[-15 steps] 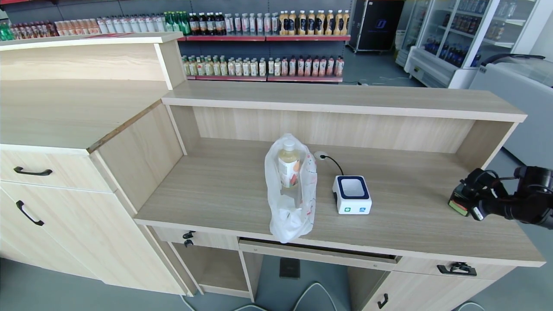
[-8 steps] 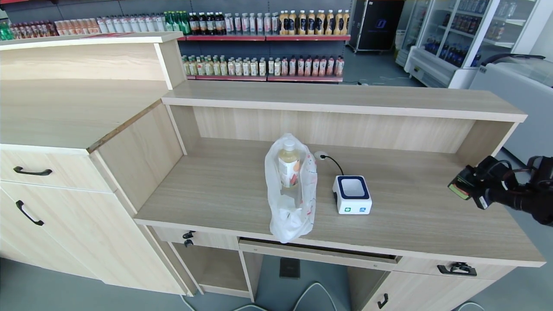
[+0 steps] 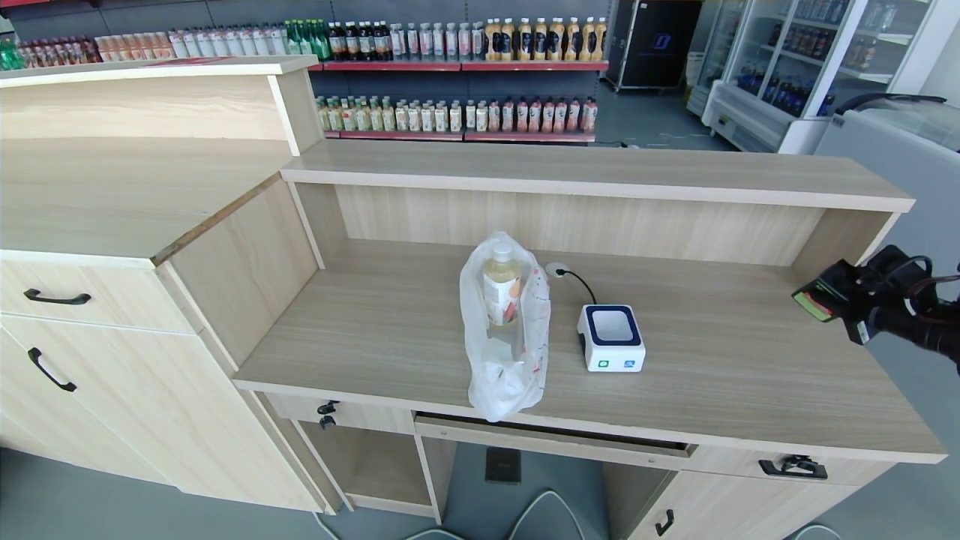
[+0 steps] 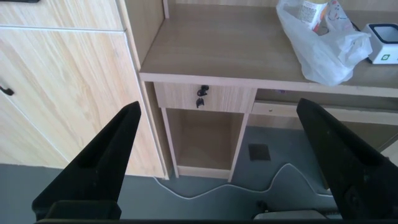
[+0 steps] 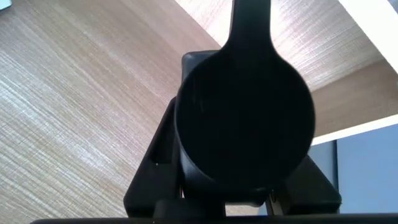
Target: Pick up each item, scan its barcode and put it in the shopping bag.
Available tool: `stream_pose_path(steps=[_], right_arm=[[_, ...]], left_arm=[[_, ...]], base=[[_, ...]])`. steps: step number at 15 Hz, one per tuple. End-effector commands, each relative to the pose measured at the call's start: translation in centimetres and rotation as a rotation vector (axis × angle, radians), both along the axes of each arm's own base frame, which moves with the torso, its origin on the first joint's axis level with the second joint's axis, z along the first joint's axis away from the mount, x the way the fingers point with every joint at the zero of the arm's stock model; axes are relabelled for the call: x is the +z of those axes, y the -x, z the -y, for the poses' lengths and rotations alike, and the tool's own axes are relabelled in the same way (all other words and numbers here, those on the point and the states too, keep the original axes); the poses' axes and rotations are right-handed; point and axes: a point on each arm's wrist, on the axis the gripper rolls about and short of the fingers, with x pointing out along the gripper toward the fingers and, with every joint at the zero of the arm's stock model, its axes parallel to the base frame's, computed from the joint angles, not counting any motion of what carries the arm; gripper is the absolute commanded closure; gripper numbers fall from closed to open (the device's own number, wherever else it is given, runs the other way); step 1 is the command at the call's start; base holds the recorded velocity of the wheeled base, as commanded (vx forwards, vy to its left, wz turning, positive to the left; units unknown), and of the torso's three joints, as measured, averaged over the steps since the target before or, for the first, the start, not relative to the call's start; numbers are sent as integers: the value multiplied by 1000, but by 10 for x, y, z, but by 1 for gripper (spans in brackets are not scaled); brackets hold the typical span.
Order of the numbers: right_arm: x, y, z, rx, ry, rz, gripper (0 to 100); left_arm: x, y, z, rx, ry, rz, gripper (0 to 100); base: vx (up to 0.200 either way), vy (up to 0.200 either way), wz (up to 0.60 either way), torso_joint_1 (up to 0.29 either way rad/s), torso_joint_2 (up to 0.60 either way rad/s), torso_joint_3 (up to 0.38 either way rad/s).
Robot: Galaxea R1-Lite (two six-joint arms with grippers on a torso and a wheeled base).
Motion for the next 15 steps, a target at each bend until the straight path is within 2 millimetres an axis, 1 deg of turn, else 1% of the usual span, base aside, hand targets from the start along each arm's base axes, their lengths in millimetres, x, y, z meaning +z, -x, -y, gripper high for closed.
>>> stream_pose_path(steps=[1,4,9,15], right_arm=[[18,6,-5,2,8,35,100],[23,7,-10,7,8,44,100],[19,14,-14,-6,5,25,100],[21,12,-20,-7,9,28,100]], left_arm=[[0,0,0,0,0,0,0],[0,0,0,0,1,0,0],[0,0,0,0,0,0,0],[0,0,0,0,0,0,0]], base=[[0,0,0,0,0,0],[0,0,0,0,0,0],[0,0,0,0,0,0],[0,0,0,0,0,0]])
